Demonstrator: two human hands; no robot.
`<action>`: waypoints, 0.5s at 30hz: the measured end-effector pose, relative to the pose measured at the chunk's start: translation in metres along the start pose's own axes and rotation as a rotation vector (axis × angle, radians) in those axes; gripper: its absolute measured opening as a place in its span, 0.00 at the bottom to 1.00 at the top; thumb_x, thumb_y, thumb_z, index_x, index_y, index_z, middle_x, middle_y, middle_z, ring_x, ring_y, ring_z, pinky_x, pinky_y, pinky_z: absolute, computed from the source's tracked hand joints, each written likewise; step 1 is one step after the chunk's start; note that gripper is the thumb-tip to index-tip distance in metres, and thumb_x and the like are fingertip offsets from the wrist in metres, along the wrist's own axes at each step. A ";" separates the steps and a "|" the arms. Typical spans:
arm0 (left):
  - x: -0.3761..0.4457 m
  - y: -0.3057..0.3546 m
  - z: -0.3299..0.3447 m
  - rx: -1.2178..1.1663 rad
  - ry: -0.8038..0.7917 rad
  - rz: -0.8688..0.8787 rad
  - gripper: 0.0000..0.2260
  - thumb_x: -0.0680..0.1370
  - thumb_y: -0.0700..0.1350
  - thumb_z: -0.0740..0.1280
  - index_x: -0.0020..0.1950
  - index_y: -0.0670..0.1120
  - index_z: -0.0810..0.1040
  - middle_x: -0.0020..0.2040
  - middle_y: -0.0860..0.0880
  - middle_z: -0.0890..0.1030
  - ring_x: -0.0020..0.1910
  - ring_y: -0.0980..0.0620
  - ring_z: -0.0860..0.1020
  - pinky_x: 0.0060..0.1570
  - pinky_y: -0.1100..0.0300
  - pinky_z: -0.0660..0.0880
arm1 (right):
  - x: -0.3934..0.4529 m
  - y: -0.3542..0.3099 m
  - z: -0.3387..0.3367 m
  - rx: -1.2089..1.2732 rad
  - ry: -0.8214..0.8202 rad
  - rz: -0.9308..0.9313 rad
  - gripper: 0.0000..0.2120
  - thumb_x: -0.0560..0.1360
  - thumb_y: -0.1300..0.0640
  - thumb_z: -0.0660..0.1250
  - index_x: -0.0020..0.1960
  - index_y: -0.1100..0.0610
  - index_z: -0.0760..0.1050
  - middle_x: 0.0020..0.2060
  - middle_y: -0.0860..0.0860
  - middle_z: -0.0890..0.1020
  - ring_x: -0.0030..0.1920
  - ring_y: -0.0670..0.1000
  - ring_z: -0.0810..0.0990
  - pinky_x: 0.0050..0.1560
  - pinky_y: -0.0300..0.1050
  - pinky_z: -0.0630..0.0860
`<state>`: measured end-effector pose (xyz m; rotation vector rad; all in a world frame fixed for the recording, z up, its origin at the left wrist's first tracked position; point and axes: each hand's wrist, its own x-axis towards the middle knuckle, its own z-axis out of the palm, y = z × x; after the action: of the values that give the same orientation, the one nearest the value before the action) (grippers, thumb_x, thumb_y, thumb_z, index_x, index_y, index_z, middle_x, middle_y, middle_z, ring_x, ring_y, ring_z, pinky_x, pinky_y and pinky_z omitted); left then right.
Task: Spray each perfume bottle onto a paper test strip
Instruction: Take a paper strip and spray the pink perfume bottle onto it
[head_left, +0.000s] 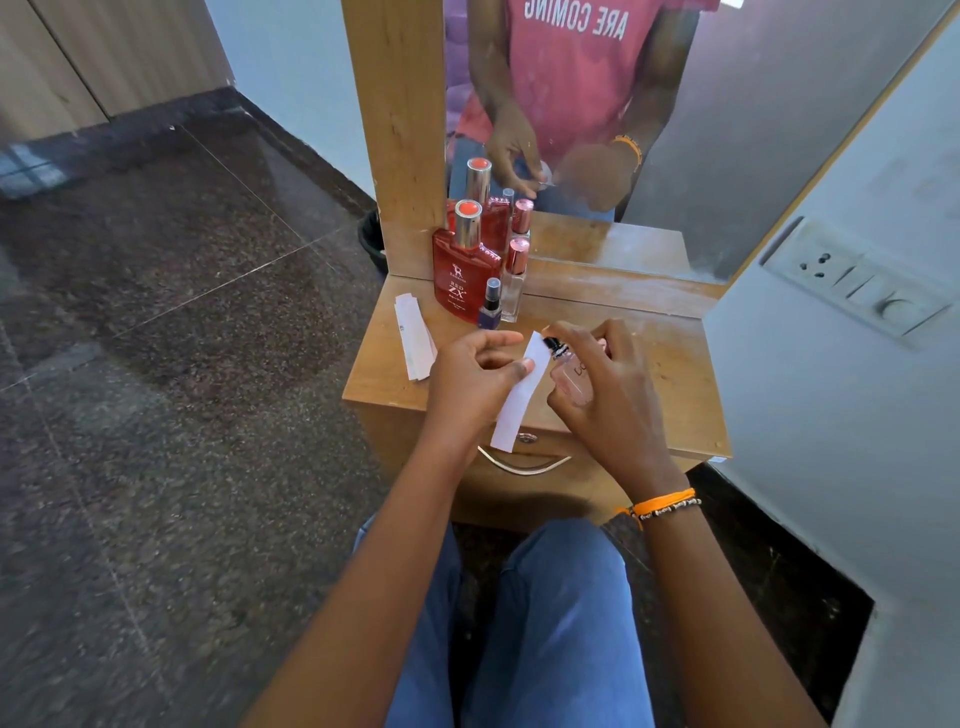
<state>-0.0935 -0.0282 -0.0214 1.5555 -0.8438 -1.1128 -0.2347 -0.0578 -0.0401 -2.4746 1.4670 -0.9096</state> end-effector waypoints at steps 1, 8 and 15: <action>0.000 0.000 0.000 0.000 -0.002 -0.002 0.13 0.73 0.40 0.71 0.58 0.47 0.78 0.46 0.50 0.83 0.48 0.55 0.80 0.49 0.61 0.76 | 0.000 0.000 0.000 -0.008 0.000 -0.003 0.26 0.65 0.63 0.74 0.62 0.53 0.75 0.49 0.57 0.74 0.47 0.57 0.73 0.39 0.41 0.66; 0.000 -0.001 0.001 0.013 -0.004 -0.001 0.15 0.73 0.39 0.71 0.59 0.45 0.78 0.41 0.51 0.82 0.47 0.53 0.81 0.50 0.59 0.78 | 0.001 0.004 0.003 -0.028 0.016 -0.004 0.26 0.66 0.62 0.74 0.63 0.53 0.74 0.49 0.57 0.74 0.47 0.57 0.72 0.37 0.43 0.69; -0.001 -0.001 0.002 0.031 0.000 -0.015 0.13 0.73 0.40 0.72 0.57 0.46 0.78 0.43 0.50 0.82 0.49 0.51 0.81 0.51 0.55 0.78 | -0.001 0.004 0.005 0.012 0.025 0.032 0.25 0.67 0.62 0.72 0.62 0.53 0.74 0.49 0.56 0.73 0.48 0.56 0.72 0.39 0.42 0.70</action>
<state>-0.0962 -0.0275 -0.0223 1.5894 -0.8541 -1.1156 -0.2354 -0.0604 -0.0464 -2.4328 1.4994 -0.9440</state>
